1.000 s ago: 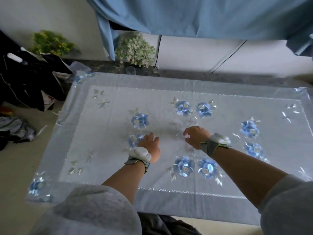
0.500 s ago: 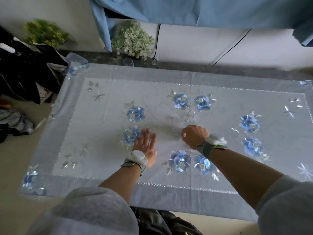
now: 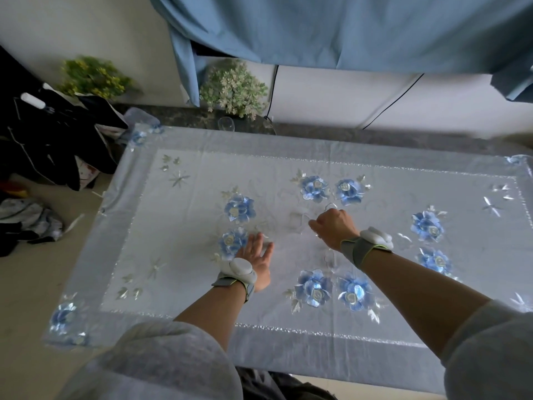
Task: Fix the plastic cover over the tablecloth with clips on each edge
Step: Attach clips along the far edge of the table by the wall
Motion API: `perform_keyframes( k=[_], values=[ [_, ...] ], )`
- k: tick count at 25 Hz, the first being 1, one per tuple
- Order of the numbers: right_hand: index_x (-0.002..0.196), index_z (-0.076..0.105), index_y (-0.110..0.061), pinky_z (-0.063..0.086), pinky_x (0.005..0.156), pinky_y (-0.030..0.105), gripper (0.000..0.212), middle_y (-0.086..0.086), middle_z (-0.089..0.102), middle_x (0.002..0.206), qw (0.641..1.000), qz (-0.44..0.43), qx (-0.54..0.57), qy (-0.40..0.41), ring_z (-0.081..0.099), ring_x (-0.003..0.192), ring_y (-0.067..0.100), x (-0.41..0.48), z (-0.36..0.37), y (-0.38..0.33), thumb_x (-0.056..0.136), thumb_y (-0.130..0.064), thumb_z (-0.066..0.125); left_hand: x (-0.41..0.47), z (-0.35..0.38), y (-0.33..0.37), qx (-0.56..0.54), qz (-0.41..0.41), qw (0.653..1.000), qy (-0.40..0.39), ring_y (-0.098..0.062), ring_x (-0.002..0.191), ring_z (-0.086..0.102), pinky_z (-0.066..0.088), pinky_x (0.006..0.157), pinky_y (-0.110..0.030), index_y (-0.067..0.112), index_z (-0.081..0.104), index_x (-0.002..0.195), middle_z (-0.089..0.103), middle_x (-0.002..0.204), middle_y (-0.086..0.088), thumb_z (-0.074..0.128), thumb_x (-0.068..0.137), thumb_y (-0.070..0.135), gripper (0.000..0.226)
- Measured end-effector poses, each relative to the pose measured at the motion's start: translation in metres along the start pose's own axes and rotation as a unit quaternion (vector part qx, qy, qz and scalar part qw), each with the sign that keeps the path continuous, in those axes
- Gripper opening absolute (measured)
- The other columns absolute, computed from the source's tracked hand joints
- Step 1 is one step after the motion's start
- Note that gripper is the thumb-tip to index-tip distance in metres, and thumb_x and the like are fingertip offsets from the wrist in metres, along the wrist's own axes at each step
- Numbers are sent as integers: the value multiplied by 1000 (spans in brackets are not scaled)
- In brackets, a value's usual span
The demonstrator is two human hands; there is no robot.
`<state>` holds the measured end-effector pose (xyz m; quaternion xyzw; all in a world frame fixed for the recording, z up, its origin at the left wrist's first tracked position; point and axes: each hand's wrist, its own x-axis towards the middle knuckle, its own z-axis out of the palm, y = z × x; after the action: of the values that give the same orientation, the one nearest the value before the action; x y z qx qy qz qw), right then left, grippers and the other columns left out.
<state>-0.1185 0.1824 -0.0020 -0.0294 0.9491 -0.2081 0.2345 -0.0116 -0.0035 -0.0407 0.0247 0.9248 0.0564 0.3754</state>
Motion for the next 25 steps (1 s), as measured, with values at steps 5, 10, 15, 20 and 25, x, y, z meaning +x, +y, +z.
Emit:
perform_keyframes(
  k=[5, 10, 15, 20, 25],
  values=[
    [79, 73, -16, 53, 70, 32, 14, 8, 71, 84, 999, 6, -30, 24, 66, 81, 27, 12, -11, -39, 79, -29, 68, -5, -21, -26, -17, 40, 998, 45, -29, 145, 23, 34, 110, -45, 15, 44, 137, 18, 157, -9, 44, 95, 21, 43],
    [94, 68, -17, 55, 82, 37, 18, 9, 71, 96, 999, 32, 25, 22, 65, 92, 29, 32, -10, -86, 78, -26, 69, 0, -59, -75, -22, 24, 998, 50, -31, 126, 43, 39, 102, -41, 14, 51, 128, 42, 137, -10, 43, 95, 28, 37],
    [94, 73, -20, 51, 78, 31, 18, 6, 71, 97, 997, 49, 43, 30, 64, 93, 28, 67, -13, -137, 80, -32, 68, 18, -110, -147, -9, 15, 998, 54, -32, 122, 47, 41, 100, -43, 11, 48, 132, 44, 134, -13, 39, 97, 28, 39],
    [93, 68, -24, 59, 80, 41, 13, 6, 72, 87, 983, 78, 163, 43, 68, 83, 27, 118, -7, -189, 80, -27, 69, 55, -155, -214, -3, 11, 997, 83, -33, 121, 47, 42, 98, -42, 10, 48, 129, 45, 131, -13, 38, 97, 26, 37],
    [105, 66, -2, 57, 67, 37, 21, 13, 67, 79, 915, 136, 378, 33, 63, 69, 21, 152, -6, -219, 85, -7, 64, 101, -190, -247, -4, 9, 994, 111, -33, 119, 48, 43, 96, -43, 10, 50, 127, 46, 130, -13, 40, 96, 25, 35]
  ],
)
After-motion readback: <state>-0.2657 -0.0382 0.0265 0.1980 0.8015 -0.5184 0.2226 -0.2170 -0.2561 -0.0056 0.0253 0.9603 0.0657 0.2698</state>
